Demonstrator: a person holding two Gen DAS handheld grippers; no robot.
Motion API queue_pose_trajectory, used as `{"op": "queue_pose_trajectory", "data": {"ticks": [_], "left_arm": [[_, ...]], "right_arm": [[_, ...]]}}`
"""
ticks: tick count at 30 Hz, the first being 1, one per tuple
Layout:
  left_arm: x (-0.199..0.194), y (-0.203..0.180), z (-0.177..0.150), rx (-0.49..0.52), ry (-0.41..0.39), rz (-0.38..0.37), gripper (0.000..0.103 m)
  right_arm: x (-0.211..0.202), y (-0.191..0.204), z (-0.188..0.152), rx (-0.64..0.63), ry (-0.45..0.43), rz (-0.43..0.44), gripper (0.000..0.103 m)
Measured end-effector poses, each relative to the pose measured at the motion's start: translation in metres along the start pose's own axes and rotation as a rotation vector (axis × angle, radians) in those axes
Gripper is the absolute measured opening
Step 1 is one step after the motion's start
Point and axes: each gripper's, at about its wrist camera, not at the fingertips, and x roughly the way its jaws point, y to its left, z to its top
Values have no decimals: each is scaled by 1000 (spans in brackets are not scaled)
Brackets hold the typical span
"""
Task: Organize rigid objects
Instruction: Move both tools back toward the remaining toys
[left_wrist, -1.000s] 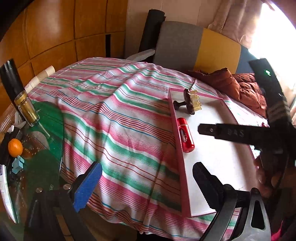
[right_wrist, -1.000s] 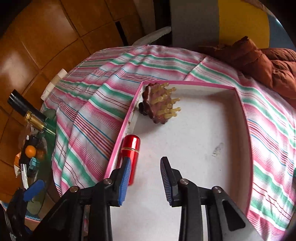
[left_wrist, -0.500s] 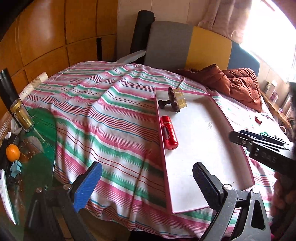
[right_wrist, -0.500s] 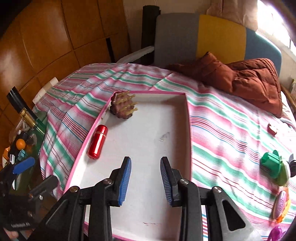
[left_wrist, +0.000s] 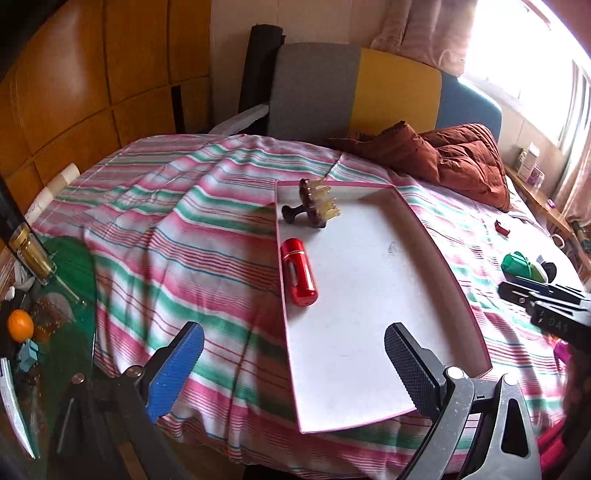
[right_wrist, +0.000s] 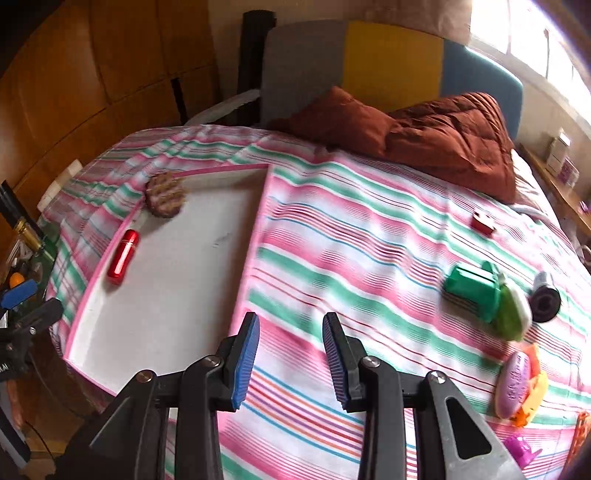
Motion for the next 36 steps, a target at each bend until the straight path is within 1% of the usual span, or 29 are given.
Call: {"op": "queue_pose_trajectory", "data": {"ticks": [2,6,8,14,18,20,25,29,34,36], "left_arm": [[0,-6,2,26,-5,16,99],[-2,-15,6,54,-12,23,99],[-1,-19,8,61,-13,13,99],[0,-36,10,105,-11,-3,99],[0,-52,13,142,-16,-12,99],[0,-59,15,157,-15,-21,99],[3,-81,22,187,-14,-57,99],[6,-105,29,226,-8,-89,99],[11,-139,42,280,-11,-153,99],[17,-152,50,289,14,-187,99]], "right_arm": [[-1,-20,-2,16,13,-34,35],[-5,-59,-7,31,25,-108,35],[-9,-78,-9,45,25,-140,35],[-18,-140,-15,153,-12,-213,35],[-22,-174,-21,253,-50,-237,35],[-22,-189,-24,319,-50,-225,35],[-25,-212,-30,436,-49,-227,36],[-30,-227,-35,516,-52,-240,36],[-37,-247,-42,621,-60,-265,37],[-38,-252,-45,649,-51,-294,37]]}}
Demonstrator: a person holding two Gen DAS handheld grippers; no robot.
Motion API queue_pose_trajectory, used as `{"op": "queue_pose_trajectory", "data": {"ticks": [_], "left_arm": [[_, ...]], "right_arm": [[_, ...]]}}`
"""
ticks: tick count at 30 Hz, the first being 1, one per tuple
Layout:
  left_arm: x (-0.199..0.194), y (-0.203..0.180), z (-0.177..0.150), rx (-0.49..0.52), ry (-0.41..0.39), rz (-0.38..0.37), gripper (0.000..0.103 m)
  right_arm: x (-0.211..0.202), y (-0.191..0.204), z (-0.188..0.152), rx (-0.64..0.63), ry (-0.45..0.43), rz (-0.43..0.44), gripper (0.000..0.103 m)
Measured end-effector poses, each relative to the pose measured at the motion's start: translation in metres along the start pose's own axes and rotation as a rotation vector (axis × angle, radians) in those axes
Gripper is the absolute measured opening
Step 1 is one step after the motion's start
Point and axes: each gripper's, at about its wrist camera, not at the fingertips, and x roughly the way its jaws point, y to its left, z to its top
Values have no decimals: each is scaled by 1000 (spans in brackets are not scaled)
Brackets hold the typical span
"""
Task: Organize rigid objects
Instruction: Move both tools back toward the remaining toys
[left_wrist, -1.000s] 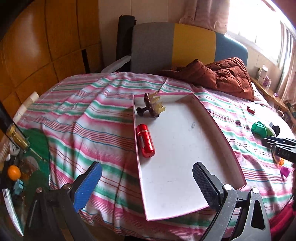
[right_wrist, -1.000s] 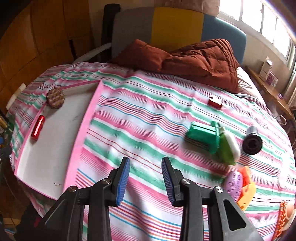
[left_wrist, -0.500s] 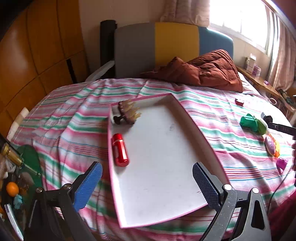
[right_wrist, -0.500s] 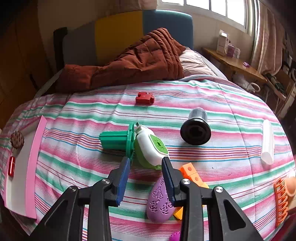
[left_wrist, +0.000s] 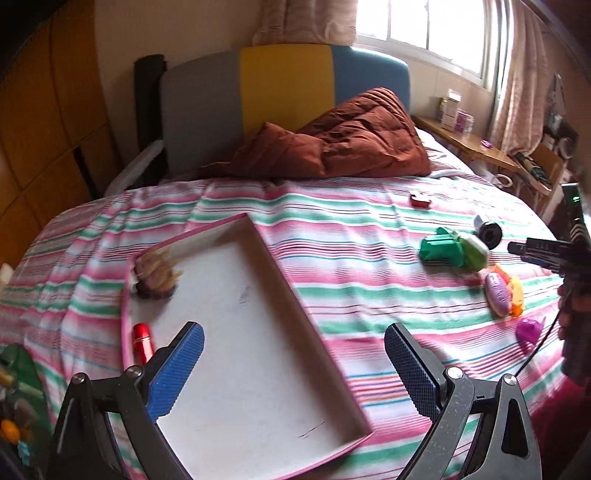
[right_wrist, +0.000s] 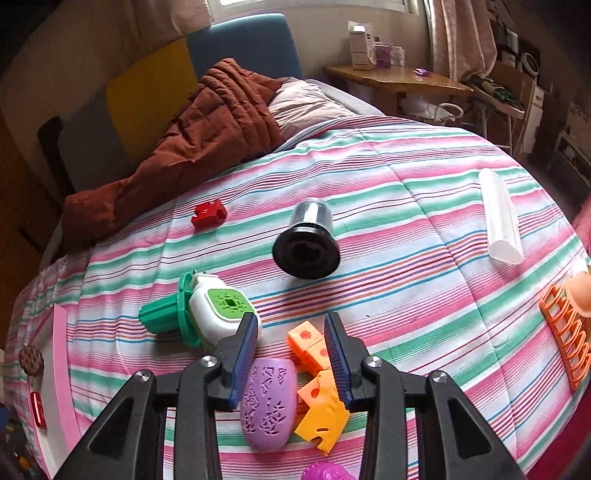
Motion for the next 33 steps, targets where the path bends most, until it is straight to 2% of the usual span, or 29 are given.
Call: {"op": "queue_pose_trajectory", "data": {"ticks": [6,10,18,26,33], "left_arm": [[33,-31,38,10,38,-80,99],[62,-57,64,25,75,-143,99],[134,-112,118,67,168,-212,99],[193,-169,159,162,167,-218,98],[242,-205,180,188,186,-230,98]], "right_arm": [[3,-19,2,91,26,-22,37],[5,-22,2,115,41,-8,38],[7,-26,4,146,67,28,38],[15,-33,1,206,129,69,38],[15,-35,-1,235,145,122,39]]}}
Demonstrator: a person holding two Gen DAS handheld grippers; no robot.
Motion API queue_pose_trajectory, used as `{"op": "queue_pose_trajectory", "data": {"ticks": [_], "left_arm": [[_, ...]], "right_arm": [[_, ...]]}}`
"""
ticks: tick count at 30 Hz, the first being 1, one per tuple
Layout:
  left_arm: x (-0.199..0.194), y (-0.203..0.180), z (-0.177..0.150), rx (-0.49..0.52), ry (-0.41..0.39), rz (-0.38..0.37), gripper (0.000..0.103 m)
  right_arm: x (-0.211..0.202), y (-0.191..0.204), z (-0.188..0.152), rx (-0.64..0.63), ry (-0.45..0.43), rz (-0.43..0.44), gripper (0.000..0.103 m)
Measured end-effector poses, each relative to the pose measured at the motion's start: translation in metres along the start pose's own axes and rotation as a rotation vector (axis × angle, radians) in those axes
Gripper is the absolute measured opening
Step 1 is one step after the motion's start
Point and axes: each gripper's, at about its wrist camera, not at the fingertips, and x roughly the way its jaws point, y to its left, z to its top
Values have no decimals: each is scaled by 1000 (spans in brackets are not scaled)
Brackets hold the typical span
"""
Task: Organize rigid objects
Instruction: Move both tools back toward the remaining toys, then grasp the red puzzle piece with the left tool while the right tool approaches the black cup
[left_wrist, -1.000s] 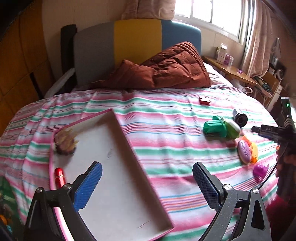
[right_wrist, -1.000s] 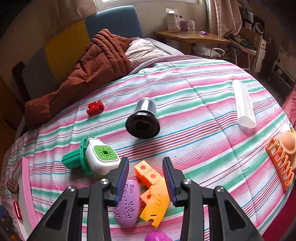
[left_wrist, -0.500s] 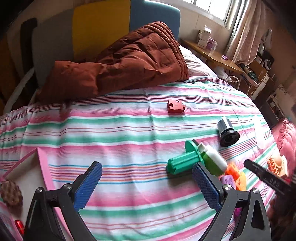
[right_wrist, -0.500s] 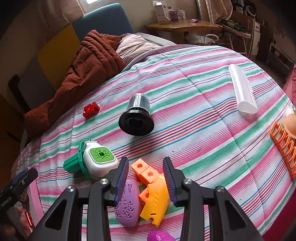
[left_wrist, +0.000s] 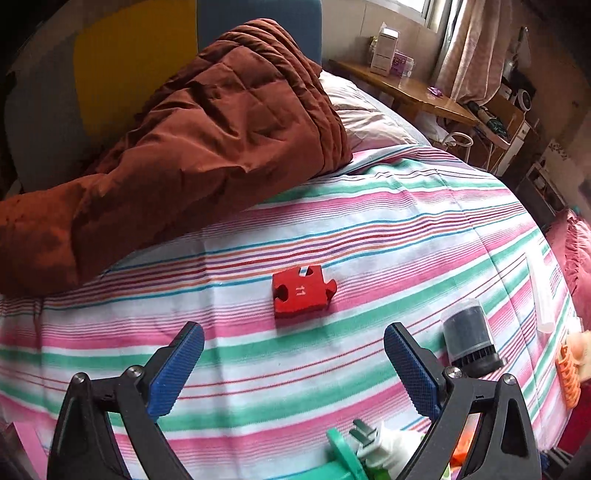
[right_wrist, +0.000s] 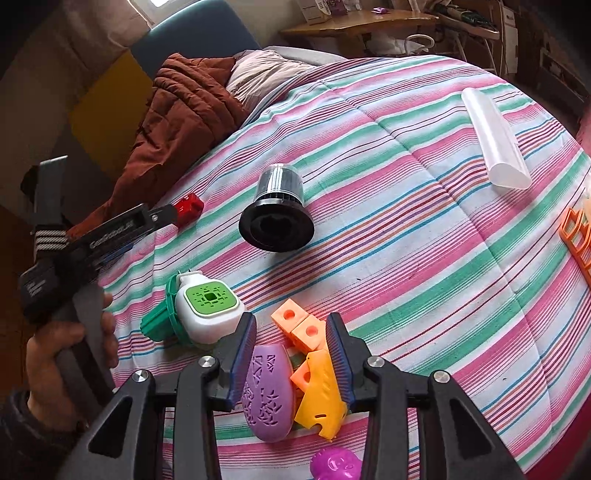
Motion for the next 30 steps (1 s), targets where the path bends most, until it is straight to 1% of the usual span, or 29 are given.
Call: {"op": "queue_pose_trajectory", "data": {"ticks": [4,6,7,8,9,10,11,13,15,17,18,20,22,26,30], "left_arm": [[24,-7,11,15,16,32,98],[35,-9,14,18,25,45,95],[41,-9,15,22,36,40,85],[46,-8,14,21,53,40,69],[47,-8,14,26,45,57,68],[45,-8,15,29,22,47,53],[44,-6,15,24,18,32,48],[43,-2,14,20,18,8,48],[38,0,9,37,17,12,48],[28,8,2,20,15,5,48],[20,14,-3,4,6,7,48],[4,26,-16,-14,-5,35,48],[-14,36,-34,-28,-10,47,48],[-54,48,-79,-24,-25,98,48],[-87,53,-127,-54,-31,83,48]], "right_arm": [[1,-1,1,22,12,28,40],[1,-1,1,28,14,39,40],[1,-1,0,28,15,43,40],[2,0,0,26,17,45,40],[2,0,0,28,19,45,40],[3,-1,0,32,22,48,40],[4,-1,0,35,25,52,40],[4,-2,1,39,25,53,40],[3,-2,1,42,21,52,40],[3,-5,1,49,18,50,40],[3,-7,2,59,21,54,40],[4,-12,2,84,29,60,40],[5,-16,3,101,33,54,40],[4,-18,3,105,28,46,40],[4,-16,1,88,24,19,40]]}}
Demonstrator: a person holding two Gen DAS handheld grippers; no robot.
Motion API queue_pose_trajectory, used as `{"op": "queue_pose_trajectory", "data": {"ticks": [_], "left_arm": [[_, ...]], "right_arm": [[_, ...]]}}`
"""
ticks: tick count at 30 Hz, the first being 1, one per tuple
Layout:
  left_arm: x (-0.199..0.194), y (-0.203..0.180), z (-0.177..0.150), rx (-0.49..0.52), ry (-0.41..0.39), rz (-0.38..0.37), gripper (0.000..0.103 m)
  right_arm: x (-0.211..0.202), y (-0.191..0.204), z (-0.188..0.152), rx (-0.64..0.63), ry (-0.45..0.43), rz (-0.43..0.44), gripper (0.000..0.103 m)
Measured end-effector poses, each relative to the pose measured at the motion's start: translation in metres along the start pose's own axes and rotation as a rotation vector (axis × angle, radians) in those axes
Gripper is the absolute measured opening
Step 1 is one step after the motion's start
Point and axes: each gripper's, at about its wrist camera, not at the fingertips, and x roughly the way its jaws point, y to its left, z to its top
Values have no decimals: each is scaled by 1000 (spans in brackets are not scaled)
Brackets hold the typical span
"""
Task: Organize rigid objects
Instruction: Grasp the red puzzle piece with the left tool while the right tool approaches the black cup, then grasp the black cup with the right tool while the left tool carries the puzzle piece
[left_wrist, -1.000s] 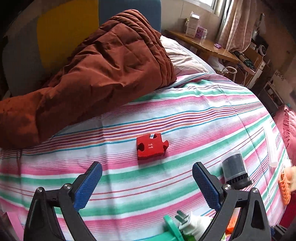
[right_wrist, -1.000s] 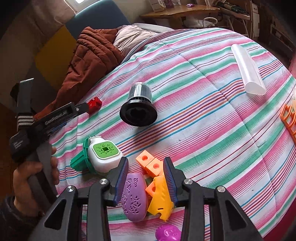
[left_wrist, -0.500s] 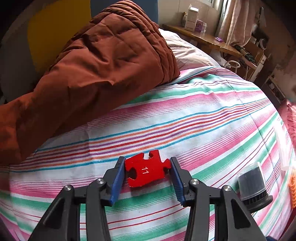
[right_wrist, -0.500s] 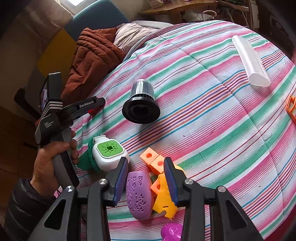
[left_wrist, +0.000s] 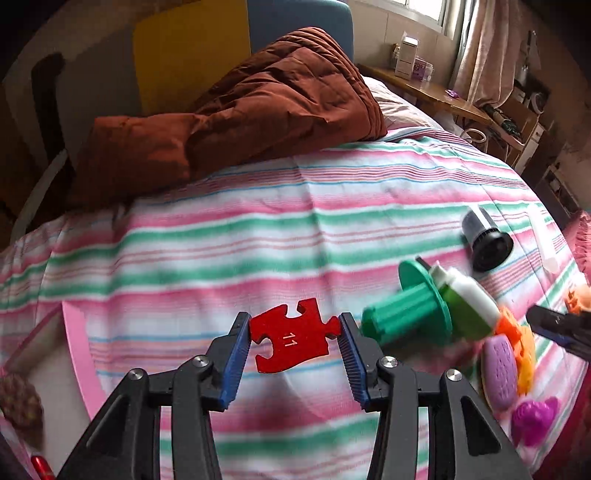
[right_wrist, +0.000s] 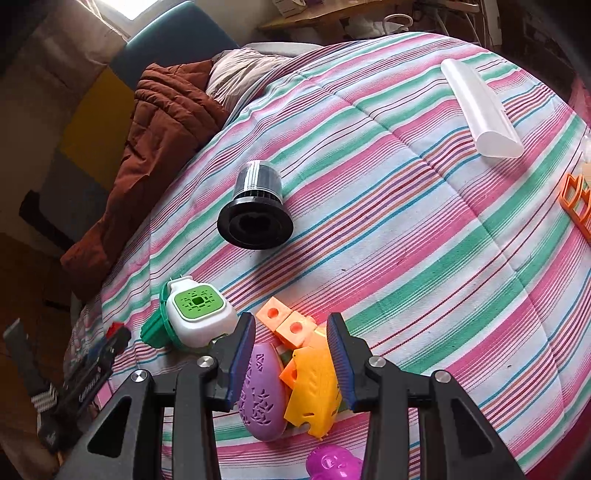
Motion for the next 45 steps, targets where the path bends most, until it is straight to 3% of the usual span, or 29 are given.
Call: {"op": "queue_pose_trajectory", "data": {"ticks": [4,8,12,20,23,25,27,31,36,43,44,45], "left_arm": [[-22,-3,-37,-25,-1,-22,48],[-42,-17,-58,23,-32,-42,48],[-64,-23,-69,39,-69,-71,48],[-91,-12,-87,11,-94,-91,48],[-95,-9,-91,7,-95,-84,48],[-98,-6,-93,-1,-101,-81,48],[-102,-5,-95,-9,-106,-82,48],[-108,-6,-99,-11,-117,-88,48],[-118,-9,-106,-4,-132,-91,48],[-132,-7,-114,-4,-151,-93,48],[-134,-6,-115,-5,-155,-91,48],[-135,-5,-115,-6,-159,-91,48]], "right_arm": [[1,5,-2,-31,-1,-17,41],[1,12,5,-43,16,20,42],[9,28,40,-90,-21,-24,42],[76,40,99,-107,74,-145,44],[88,41,98,-147,90,-154,35],[89,46,93,-213,95,-203,18],[89,48,84,-284,93,-233,14],[81,38,70,-319,128,-206,12],[70,16,52,-302,171,-110,12],[61,-7,44,-256,158,-29,8],[60,-10,46,-242,161,-9,9],[59,-16,50,-213,161,13,21]]}}
